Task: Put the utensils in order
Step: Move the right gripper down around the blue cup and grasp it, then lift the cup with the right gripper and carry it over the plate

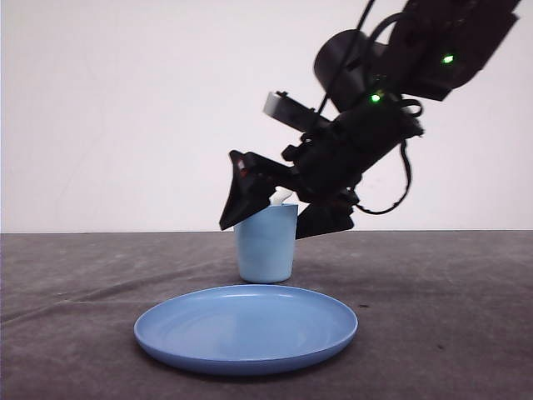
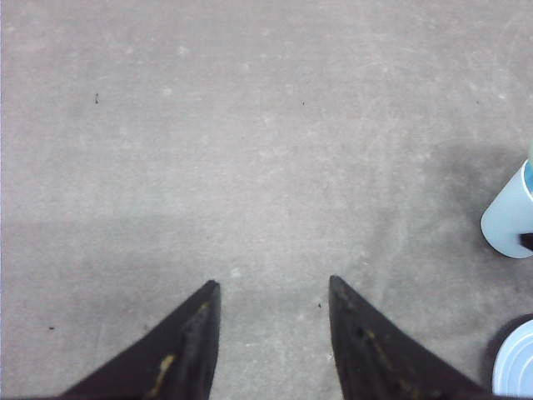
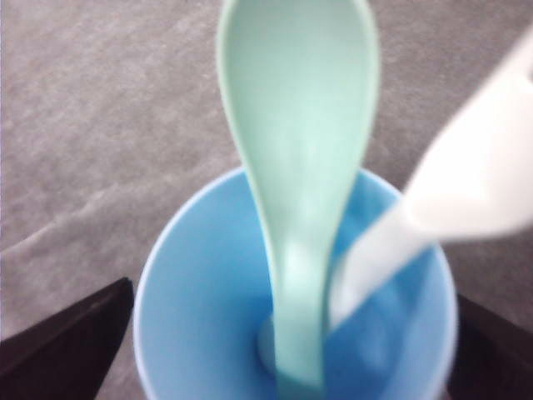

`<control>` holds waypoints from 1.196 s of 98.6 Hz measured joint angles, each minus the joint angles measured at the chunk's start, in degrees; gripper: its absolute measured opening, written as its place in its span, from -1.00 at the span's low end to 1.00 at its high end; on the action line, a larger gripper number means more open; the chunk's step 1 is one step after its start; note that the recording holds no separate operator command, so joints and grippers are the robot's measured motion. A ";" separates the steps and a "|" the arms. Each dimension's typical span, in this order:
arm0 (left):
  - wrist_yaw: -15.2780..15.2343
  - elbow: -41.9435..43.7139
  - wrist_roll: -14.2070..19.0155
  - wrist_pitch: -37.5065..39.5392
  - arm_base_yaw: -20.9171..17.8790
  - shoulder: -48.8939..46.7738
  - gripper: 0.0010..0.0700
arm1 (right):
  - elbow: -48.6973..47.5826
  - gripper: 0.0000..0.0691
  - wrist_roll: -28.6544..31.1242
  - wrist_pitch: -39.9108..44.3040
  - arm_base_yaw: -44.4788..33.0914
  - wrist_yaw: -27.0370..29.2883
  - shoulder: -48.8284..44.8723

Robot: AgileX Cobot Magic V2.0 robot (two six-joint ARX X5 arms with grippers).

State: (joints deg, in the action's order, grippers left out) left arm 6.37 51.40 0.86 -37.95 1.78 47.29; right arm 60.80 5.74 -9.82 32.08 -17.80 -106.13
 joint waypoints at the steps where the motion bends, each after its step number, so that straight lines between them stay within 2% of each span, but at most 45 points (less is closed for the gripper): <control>1: 0.00 0.00 0.00 -0.02 0.00 0.00 -0.34 | 0.07 0.97 0.00 0.00 0.04 0.02 -0.07; 28: 0.00 0.00 0.00 0.00 0.00 0.02 -0.34 | 0.13 0.95 -1.44 0.22 0.28 1.46 -0.15; 32: 0.00 0.00 0.00 -0.02 0.00 0.02 -0.34 | 0.13 0.87 -1.44 0.22 0.24 1.60 -0.15; 43: 0.00 0.00 0.00 -0.02 0.00 0.02 -0.34 | 0.13 0.49 -1.57 0.20 0.28 1.84 -0.15; 55: 0.00 0.00 0.00 -0.02 0.00 0.02 -0.34 | 0.13 0.37 -2.16 0.11 0.31 2.73 -0.15; 72: 0.00 0.00 0.00 -0.02 0.00 0.02 -0.34 | 0.13 0.35 -2.99 0.50 0.37 2.89 -0.04; 83: 0.00 0.00 0.00 -0.02 0.00 0.02 -0.34 | 0.11 0.35 -3.02 3.87 0.39 2.89 2.14; 118: -0.02 0.00 -0.11 0.00 0.00 0.02 -0.34 | -0.55 0.35 -3.06 13.92 2.89 4.70 19.23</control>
State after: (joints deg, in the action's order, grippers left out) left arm 6.35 51.40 0.75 -37.95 1.78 47.31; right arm 60.25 2.68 4.10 34.96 -13.10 -86.89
